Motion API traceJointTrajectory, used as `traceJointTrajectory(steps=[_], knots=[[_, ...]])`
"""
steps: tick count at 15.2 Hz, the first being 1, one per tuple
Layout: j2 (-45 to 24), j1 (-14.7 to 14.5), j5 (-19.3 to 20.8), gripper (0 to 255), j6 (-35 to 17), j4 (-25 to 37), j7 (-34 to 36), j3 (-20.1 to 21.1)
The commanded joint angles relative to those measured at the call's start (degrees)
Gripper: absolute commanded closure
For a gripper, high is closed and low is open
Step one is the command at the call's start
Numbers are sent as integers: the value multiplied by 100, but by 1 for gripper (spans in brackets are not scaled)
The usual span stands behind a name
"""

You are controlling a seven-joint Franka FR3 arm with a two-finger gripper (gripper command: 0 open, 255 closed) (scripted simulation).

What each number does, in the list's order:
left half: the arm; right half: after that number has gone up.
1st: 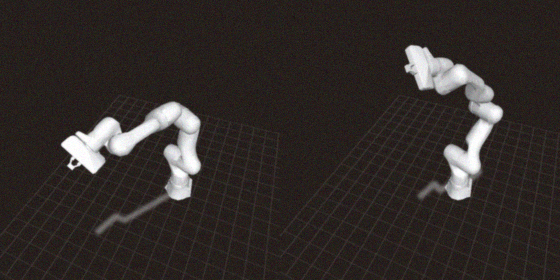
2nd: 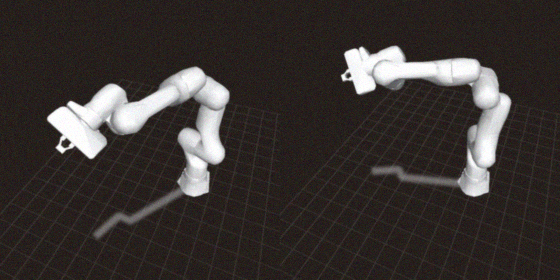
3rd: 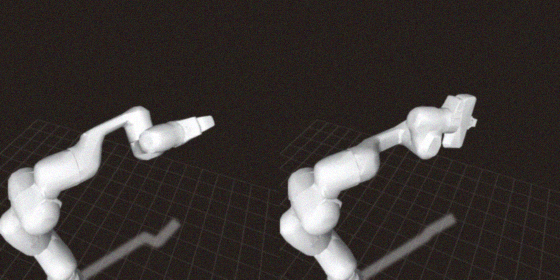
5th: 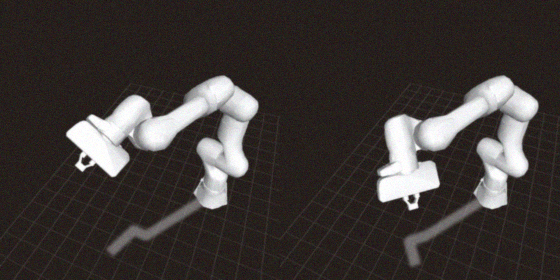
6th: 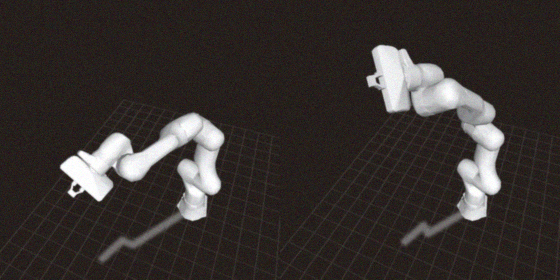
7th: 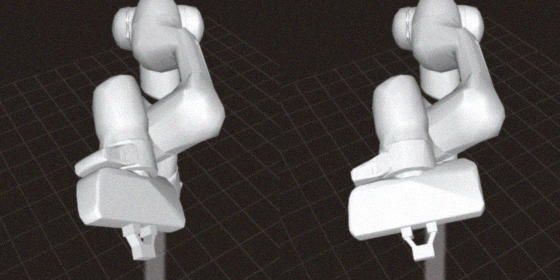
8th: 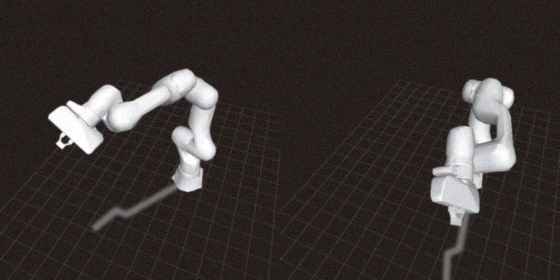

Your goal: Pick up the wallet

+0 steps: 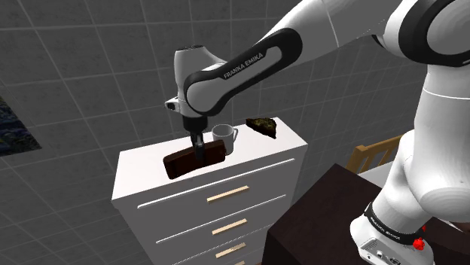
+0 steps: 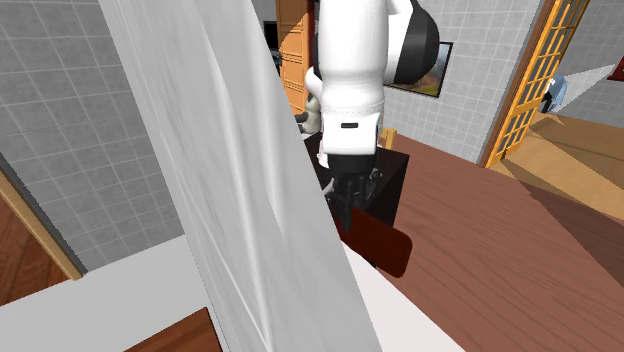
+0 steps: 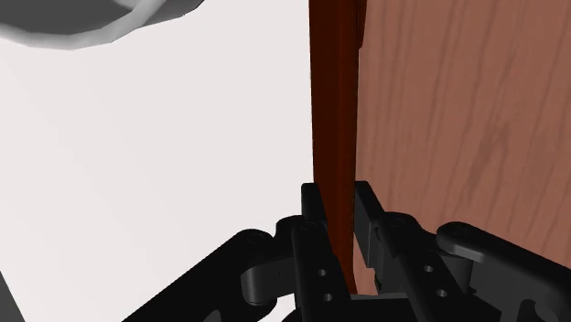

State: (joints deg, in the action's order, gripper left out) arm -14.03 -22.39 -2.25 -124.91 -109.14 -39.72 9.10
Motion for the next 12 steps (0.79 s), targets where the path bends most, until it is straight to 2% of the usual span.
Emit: traceJointTrajectory(steps=[1,10,12], knots=[[64,-2,-6,255,125,62,10,5],[307,11,-33,255,754,451,23,12],[310,11,-33,255,765,458,24,12]])
